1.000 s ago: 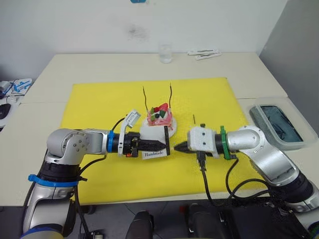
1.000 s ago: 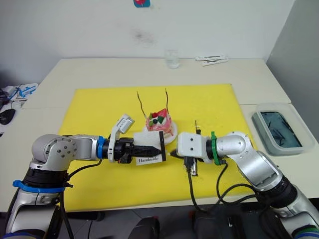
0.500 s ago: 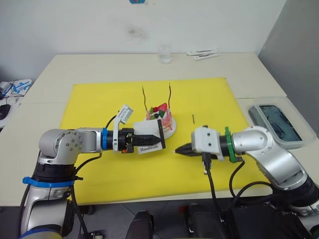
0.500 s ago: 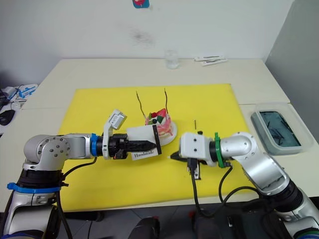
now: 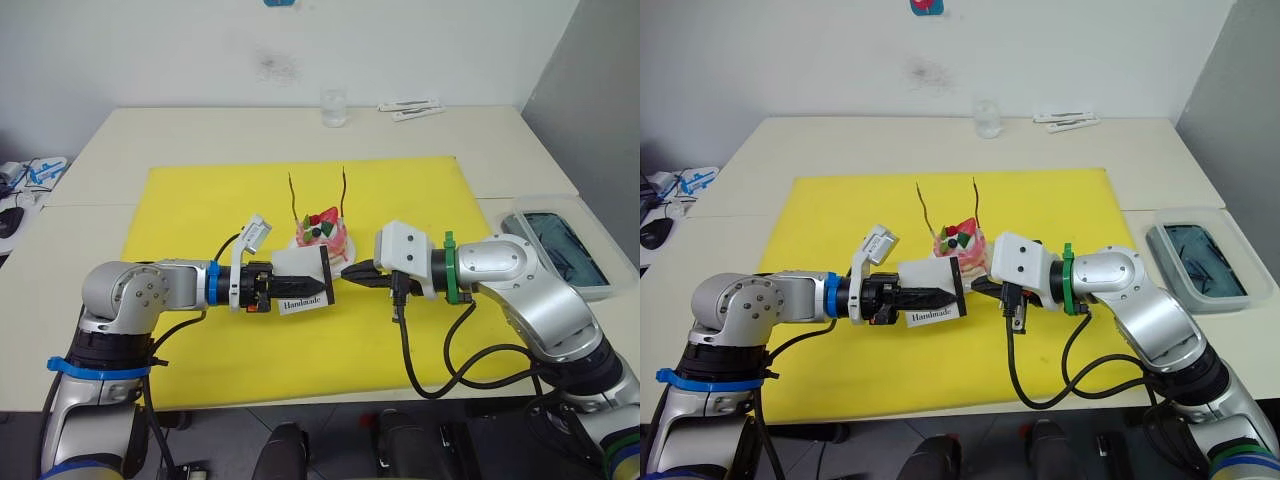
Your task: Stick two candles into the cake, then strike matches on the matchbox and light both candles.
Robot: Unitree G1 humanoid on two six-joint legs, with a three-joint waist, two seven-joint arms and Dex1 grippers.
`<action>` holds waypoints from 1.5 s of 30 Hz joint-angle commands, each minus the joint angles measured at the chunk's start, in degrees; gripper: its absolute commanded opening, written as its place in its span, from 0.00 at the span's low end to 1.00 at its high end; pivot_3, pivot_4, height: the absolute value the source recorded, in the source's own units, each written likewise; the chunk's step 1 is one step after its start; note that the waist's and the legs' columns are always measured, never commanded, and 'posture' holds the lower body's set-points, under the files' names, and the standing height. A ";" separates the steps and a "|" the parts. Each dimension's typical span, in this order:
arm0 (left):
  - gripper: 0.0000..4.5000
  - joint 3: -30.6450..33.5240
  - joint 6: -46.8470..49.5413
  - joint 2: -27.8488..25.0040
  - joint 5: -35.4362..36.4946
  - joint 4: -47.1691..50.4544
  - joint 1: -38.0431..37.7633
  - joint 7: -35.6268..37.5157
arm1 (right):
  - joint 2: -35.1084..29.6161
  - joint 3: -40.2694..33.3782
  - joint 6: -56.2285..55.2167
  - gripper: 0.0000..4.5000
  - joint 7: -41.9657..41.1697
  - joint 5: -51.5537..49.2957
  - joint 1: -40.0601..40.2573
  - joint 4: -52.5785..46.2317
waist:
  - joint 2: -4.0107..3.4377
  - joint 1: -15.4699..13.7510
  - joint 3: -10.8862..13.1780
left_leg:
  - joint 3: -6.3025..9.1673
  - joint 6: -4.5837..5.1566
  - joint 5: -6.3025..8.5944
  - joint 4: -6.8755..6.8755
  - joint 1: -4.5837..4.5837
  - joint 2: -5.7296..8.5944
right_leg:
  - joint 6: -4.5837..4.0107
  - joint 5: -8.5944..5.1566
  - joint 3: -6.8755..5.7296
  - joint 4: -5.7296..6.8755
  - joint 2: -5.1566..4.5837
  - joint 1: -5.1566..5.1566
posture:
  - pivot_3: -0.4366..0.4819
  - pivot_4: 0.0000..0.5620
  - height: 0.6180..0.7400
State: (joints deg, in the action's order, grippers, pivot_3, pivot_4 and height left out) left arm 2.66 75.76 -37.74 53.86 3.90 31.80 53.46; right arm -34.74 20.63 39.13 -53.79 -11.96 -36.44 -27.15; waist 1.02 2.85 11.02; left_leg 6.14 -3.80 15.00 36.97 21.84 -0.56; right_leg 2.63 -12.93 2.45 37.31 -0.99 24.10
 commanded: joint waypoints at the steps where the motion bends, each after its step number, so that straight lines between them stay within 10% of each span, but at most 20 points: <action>1: 0.00 0.27 -0.75 -0.40 0.54 1.05 0.80 1.09 | 0.11 0.91 -0.76 0.01 0.00 0.82 -1.28 -0.51 | 0.00 0.01 0.00 | 0.00 0.00 0.00 0.00 0.00 0.00 | 0.00 0.00 0.00 0.00 0.00 0.00 | 0.48 0.27 1.00; 45: 0.00 -0.09 -1.54 -1.41 -0.46 0.63 0.31 3.35 | 0.53 3.70 -4.75 0.01 -1.39 4.19 -0.89 1.88 | 0.00 0.04 0.00 | 0.00 0.00 0.00 0.00 0.01 0.00 | 0.00 0.00 0.00 0.00 0.00 0.00 | 0.48 0.27 1.00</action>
State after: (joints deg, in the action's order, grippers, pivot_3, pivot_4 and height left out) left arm 1.88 74.55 -38.63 52.47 3.57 31.79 55.76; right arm -33.69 24.37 35.22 -55.06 -8.52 -36.66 -25.02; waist 1.02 2.89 11.02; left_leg 6.15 -3.80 15.00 36.96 21.84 -0.56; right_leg 2.63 -12.93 2.44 37.31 -0.99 24.10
